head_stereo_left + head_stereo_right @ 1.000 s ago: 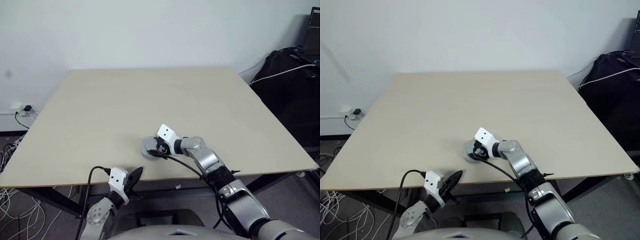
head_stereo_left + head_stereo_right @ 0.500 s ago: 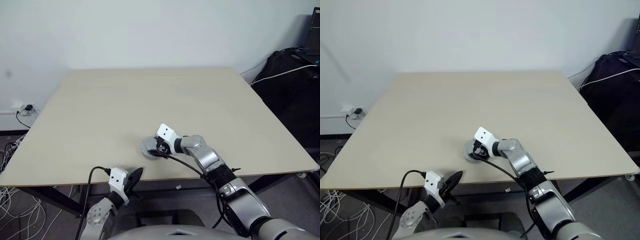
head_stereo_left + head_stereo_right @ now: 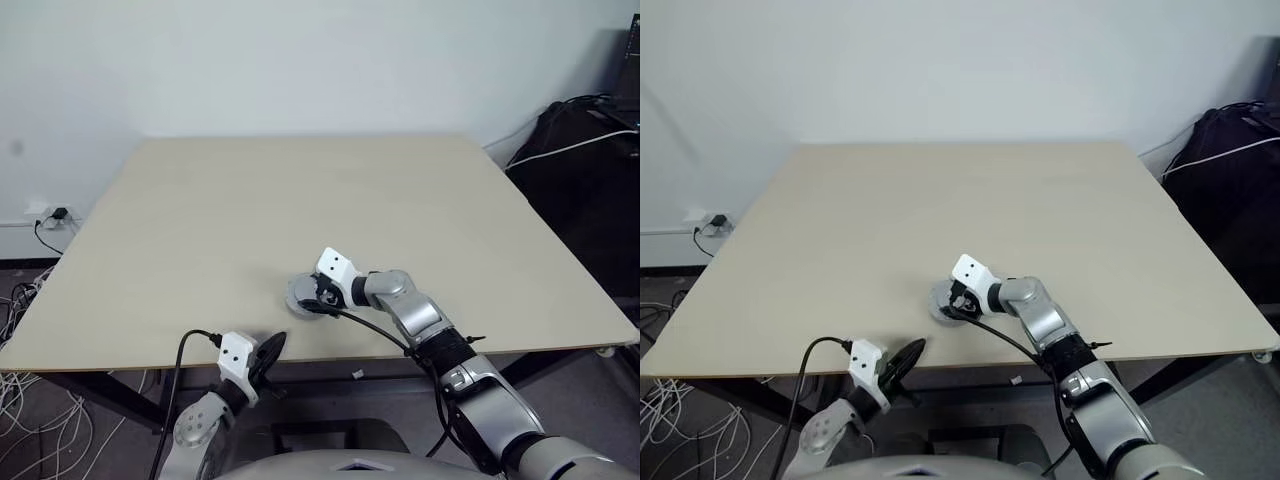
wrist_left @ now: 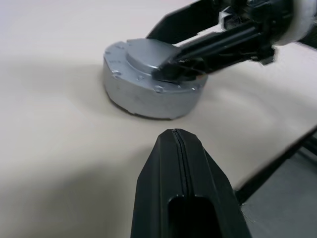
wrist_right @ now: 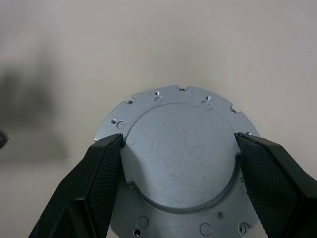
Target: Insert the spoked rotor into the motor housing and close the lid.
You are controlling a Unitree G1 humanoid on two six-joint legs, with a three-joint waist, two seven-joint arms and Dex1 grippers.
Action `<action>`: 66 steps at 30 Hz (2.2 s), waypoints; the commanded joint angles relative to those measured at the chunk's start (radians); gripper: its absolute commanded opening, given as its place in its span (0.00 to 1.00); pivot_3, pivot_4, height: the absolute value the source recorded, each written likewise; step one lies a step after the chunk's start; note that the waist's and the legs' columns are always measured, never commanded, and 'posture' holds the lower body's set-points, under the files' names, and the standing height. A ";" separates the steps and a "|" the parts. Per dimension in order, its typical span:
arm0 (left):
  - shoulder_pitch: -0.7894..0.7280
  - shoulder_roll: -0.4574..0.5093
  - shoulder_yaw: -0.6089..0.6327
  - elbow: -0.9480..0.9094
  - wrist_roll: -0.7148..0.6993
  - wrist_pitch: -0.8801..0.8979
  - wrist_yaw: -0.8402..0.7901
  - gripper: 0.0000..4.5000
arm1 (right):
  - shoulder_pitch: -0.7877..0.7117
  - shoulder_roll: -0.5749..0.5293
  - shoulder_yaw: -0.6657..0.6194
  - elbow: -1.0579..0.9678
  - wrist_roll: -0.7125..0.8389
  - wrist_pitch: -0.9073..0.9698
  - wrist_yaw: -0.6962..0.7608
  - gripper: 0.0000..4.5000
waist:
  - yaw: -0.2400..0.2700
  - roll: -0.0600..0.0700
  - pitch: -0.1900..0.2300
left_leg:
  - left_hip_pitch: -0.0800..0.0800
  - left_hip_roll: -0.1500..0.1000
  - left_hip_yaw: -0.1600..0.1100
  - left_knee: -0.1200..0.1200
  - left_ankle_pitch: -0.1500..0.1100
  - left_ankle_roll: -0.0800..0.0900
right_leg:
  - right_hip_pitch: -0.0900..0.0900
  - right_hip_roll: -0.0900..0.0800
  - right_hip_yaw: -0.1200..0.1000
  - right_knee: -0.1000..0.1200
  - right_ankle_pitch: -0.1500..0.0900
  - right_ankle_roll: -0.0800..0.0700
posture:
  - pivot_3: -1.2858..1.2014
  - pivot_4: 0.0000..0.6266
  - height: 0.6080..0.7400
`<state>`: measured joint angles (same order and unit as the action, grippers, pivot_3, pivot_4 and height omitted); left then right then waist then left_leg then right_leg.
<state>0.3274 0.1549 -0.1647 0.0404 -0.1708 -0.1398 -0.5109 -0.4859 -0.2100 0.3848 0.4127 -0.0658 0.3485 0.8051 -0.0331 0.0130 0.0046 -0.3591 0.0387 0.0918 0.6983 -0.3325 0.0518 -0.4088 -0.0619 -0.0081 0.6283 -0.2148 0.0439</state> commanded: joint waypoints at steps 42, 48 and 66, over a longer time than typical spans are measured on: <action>-0.490 0.080 -0.018 0.198 0.066 0.359 -0.127 0.00 | 0.050 -0.005 0.017 -0.051 -0.015 0.051 -0.030 0.73 | -0.003 0.000 -0.001 | 0.002 -0.008 -0.004 -0.002 0.001 -0.002 | 0.010 0.001 0.000 -0.001 0.000 0.003 | 0.52 0.00 1.00; -0.479 0.078 -0.030 0.174 0.056 0.376 -0.151 0.00 | 0.052 -0.002 0.020 -0.052 -0.008 0.055 -0.019 0.73 | -0.003 0.000 -0.001 | 0.002 -0.008 -0.004 -0.002 0.001 -0.002 | 0.010 0.001 0.000 -0.001 0.000 0.003 | 0.52 0.00 1.00; -0.470 0.074 -0.033 0.163 0.046 0.385 -0.153 0.00 | 0.055 0.023 -0.032 -0.090 0.035 0.030 -0.035 1.00 | -0.004 0.000 -0.001 | 0.002 -0.008 -0.005 -0.002 0.001 -0.002 | 0.010 0.001 0.000 -0.001 -0.001 0.003 | 0.52 0.00 1.00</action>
<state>-0.1436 0.2278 -0.1845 0.2136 -0.1286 0.2327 -0.6558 -0.4257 -0.1937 0.3658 0.3386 -0.0456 0.3822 0.7759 -0.0366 0.0128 0.0036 -0.3573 0.0308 0.0871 0.6961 -0.3312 0.0498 -0.3984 -0.0605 -0.0080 0.6271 -0.2158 0.0468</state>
